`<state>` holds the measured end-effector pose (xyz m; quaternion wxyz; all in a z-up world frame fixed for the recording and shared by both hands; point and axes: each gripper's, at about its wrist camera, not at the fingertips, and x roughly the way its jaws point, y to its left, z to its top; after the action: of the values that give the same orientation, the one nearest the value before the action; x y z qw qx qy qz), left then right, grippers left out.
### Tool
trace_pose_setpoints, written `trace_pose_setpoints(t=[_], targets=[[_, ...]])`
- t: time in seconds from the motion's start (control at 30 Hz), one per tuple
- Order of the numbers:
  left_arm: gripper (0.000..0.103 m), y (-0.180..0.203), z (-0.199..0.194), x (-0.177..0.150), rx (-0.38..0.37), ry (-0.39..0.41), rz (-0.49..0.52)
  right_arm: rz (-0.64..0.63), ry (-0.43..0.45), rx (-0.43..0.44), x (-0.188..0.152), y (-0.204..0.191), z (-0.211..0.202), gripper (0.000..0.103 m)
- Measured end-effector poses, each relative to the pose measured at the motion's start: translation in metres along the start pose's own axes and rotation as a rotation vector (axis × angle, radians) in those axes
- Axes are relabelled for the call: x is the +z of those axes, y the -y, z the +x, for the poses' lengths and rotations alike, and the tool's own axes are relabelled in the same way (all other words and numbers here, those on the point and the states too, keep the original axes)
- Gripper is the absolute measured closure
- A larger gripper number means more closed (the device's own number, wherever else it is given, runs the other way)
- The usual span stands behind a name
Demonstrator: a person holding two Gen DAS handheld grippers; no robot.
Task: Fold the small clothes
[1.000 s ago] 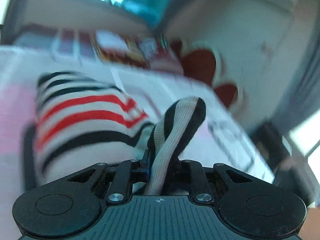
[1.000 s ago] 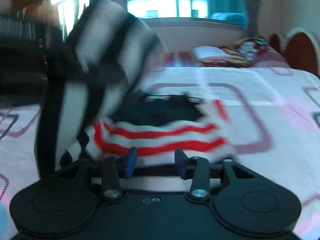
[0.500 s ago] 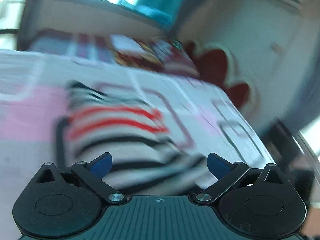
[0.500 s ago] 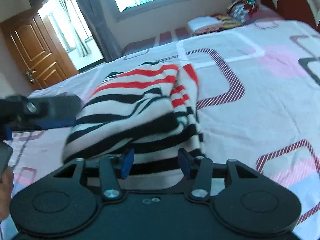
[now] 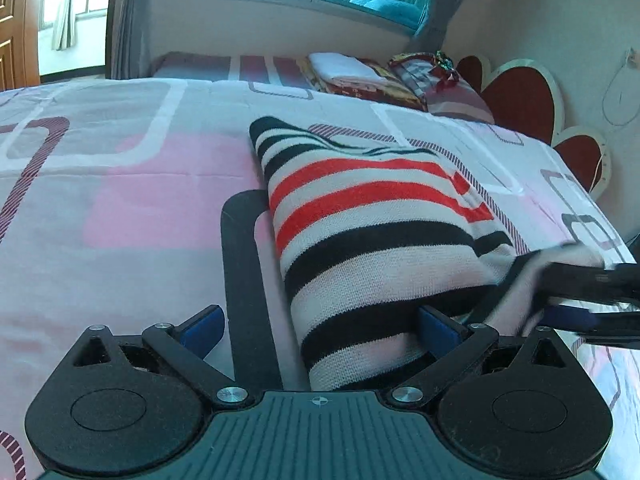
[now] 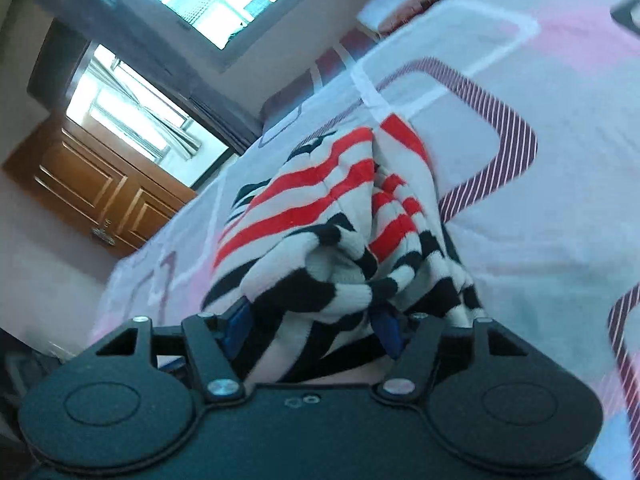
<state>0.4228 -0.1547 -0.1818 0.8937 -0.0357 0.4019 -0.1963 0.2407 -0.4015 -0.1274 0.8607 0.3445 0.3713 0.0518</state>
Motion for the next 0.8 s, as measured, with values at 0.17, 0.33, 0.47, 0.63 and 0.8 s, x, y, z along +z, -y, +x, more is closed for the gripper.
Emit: trace_pose_setpoints(t=[0.17,0.33,0.47,0.63,0.8], targets=[[0.003,0.006,0.000,-0.008,0.000,-0.005,0.040,-0.014,-0.010,0.040,-0.007,0.002,-0.028,0.028],[0.003,0.009,0.001,-0.011,0.010,-0.003,0.065,0.037,-0.022,0.024,0.004,0.008,-0.012,0.030],[0.003,0.007,0.001,-0.012,0.006,-0.005,0.042,0.085,-0.003,0.036,0.014,0.014,0.004,0.042],[0.003,0.009,-0.011,-0.007,0.011,0.053,0.034,-0.061,0.014,-0.105,0.015,0.002,0.025,0.076],[0.003,0.024,-0.014,-0.007,-0.010,0.056,0.076,-0.289,0.173,-0.142,-0.001,-0.032,-0.020,0.078]])
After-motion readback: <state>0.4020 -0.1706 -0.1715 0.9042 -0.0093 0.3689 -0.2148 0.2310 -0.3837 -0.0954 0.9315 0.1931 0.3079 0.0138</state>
